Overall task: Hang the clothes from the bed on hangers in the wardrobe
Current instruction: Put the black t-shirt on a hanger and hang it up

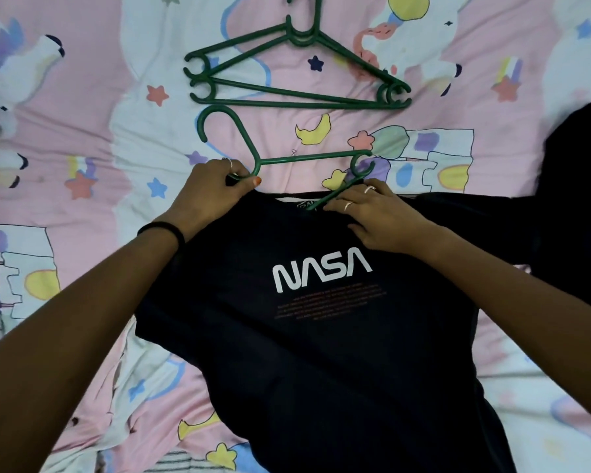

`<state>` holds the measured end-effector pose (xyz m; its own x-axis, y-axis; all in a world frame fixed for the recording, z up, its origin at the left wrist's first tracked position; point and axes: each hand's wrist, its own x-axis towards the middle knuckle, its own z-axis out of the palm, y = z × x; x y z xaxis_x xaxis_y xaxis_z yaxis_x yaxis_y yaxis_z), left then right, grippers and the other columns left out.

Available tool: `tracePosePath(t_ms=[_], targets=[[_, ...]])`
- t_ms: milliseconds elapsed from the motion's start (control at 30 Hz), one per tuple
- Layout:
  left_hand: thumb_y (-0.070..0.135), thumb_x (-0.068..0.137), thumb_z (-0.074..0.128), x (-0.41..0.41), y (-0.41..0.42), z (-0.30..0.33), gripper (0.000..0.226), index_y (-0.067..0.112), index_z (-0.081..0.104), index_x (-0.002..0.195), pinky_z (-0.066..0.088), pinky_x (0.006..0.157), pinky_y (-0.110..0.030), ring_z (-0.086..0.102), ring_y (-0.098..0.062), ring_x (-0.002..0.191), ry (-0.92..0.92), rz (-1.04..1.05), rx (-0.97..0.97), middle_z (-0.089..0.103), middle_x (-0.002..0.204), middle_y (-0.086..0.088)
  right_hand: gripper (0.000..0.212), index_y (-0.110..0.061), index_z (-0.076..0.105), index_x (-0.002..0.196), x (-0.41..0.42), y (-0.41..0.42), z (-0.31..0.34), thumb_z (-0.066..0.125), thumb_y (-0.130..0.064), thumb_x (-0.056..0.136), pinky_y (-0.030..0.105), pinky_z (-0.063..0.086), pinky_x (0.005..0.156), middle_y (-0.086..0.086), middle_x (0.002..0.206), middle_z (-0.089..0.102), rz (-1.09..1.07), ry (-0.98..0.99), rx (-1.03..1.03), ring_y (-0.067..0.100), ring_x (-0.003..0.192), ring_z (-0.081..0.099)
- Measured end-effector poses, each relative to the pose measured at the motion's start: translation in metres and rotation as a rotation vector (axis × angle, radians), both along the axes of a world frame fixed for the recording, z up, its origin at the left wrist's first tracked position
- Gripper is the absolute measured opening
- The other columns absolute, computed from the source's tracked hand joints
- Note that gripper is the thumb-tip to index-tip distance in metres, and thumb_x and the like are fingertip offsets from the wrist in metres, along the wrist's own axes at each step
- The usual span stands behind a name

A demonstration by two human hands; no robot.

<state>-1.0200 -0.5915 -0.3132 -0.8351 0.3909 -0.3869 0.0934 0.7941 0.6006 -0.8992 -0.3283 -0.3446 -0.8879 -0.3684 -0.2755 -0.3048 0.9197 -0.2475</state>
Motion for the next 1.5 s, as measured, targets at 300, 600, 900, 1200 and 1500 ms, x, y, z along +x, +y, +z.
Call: tracePosePath(t_ms=[300,600,900,1200,1500], targets=[[0.029,0.097,0.052,0.003,-0.002,-0.002,0.021,0.011,0.059,0.089,0.048,0.076,-0.043,0.052,-0.026,0.082,0.192,-0.228,-0.090,0.051,0.084,-0.001,0.040,-0.011,0.063,0.118,-0.021,0.049,0.007,0.063,-0.036,0.087,0.048,0.023,0.108,0.008,0.116,0.066,-0.002,-0.006,0.222,0.028,0.121,0.051],[0.031,0.100,0.042,0.003,0.002,0.012,0.023,0.014,0.057,0.100,0.039,0.072,-0.037,0.056,-0.027,0.095,0.288,-0.487,-0.383,0.053,0.107,-0.001,0.029,-0.008,0.063,0.116,-0.028,0.073,0.018,0.062,-0.019,0.089,0.045,0.036,0.097,0.013,0.113,0.066,-0.018,0.057,0.133,0.032,0.113,0.053],[0.027,0.096,0.052,0.008,0.031,0.016,0.022,0.021,0.046,0.075,0.040,0.069,-0.036,0.054,-0.032,0.094,0.162,-0.381,-0.260,0.049,0.089,-0.001,0.035,-0.002,0.065,0.109,-0.047,0.048,0.046,0.052,0.009,0.079,0.047,0.045,0.089,0.019,0.103,0.066,0.016,0.105,-0.006,0.037,0.106,0.054],[0.021,0.093,0.055,0.017,0.064,0.009,0.015,0.010,0.064,0.092,0.048,0.080,-0.043,0.055,-0.040,0.095,0.204,-0.315,-0.135,0.056,0.094,-0.012,0.038,-0.006,0.065,0.107,-0.012,-0.012,0.083,0.044,0.005,0.078,0.039,0.041,0.088,0.013,0.102,0.063,-0.154,0.182,-0.374,0.033,0.097,0.052],[0.010,0.093,0.054,0.030,0.054,0.057,0.017,-0.001,0.067,0.097,0.040,0.071,-0.025,0.052,-0.022,0.076,0.410,-0.426,0.186,0.046,0.084,-0.002,0.060,-0.015,0.054,0.130,0.075,-0.012,0.074,0.056,0.004,0.073,0.042,0.033,0.107,0.010,0.141,0.048,0.320,0.206,-0.076,0.029,0.127,0.046]])
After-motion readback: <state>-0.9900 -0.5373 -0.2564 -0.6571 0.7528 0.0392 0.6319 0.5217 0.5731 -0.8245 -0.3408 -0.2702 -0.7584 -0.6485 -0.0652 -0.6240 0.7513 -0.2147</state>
